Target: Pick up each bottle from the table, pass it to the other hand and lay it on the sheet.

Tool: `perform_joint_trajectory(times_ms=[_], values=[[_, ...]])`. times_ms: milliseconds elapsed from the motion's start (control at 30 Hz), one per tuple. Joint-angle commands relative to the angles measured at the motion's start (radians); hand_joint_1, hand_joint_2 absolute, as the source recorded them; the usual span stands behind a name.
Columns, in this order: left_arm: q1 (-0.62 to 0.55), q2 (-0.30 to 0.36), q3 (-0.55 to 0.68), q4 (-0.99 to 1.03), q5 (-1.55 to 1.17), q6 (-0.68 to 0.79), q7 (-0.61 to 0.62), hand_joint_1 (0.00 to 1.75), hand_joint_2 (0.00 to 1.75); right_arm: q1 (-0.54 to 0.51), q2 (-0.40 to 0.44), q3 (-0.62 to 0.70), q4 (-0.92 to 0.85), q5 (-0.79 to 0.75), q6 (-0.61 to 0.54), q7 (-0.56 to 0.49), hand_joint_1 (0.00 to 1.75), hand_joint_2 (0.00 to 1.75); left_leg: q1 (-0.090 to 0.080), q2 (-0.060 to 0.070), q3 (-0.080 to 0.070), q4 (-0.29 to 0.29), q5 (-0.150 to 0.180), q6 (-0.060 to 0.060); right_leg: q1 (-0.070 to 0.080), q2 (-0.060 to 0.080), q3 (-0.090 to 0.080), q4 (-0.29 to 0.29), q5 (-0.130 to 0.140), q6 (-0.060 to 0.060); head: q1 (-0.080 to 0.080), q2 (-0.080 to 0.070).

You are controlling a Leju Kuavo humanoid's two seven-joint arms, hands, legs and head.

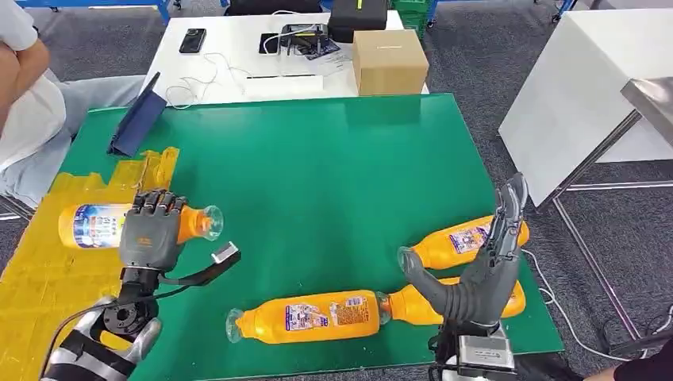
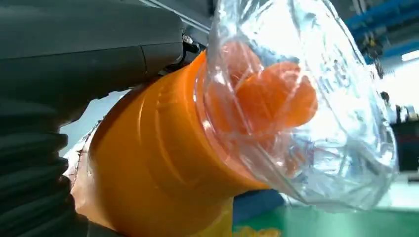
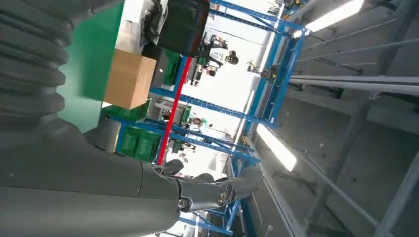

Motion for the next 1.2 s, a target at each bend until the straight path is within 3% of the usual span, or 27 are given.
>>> perform_joint_trajectory(times_ms=[33, 467, 1133, 1167, 1200], values=[[-0.032, -0.081, 0.126, 0.185, 0.067, -0.049, -0.100, 1.75, 1.75, -0.020, 0.011, -0.037, 0.018, -0.007, 0.014, 0.011, 0.00, 1.75, 0.000, 0.000, 0.002, -0.001, 0.000, 0.000, 0.000, 0.000, 0.002, -0.001, 0.000, -0.001, 0.000, 0.000], [-0.046, -0.085, 0.206, 0.329, 0.249, -0.070, -0.178, 1.75, 1.75, -0.050, 0.017, -0.037, 0.063, -0.028, 0.023, 0.015, 0.00, 1.75, 0.001, 0.000, 0.002, -0.001, 0.000, -0.001, 0.001, 0.000, 0.003, -0.002, 0.000, -0.001, 0.000, 0.000], [-0.043, -0.037, 0.182, 0.388, 0.188, -0.106, -0.163, 1.75, 1.75, -0.063, 0.016, -0.039, 0.082, -0.031, 0.031, 0.022, 0.00, 1.75, 0.000, 0.001, 0.002, -0.001, 0.000, 0.000, 0.001, 0.001, 0.002, -0.001, 0.000, -0.001, 0.000, 0.000], [-0.043, -0.028, 0.175, 0.398, 0.173, -0.118, -0.159, 0.17, 1.75, -0.065, 0.016, -0.040, 0.085, -0.031, 0.031, 0.023, 0.00, 1.75, 0.001, 0.001, 0.002, -0.001, 0.000, -0.001, 0.001, 0.001, 0.003, -0.001, 0.000, -0.001, 0.000, 0.000], [-0.041, -0.017, 0.169, 0.410, 0.161, -0.128, -0.159, 0.00, 1.75, -0.068, 0.016, -0.041, 0.087, -0.032, 0.032, 0.025, 0.00, 1.75, 0.001, 0.001, 0.002, -0.001, 0.000, 0.000, 0.001, 0.001, 0.003, -0.001, 0.000, -0.001, 0.000, 0.000]])
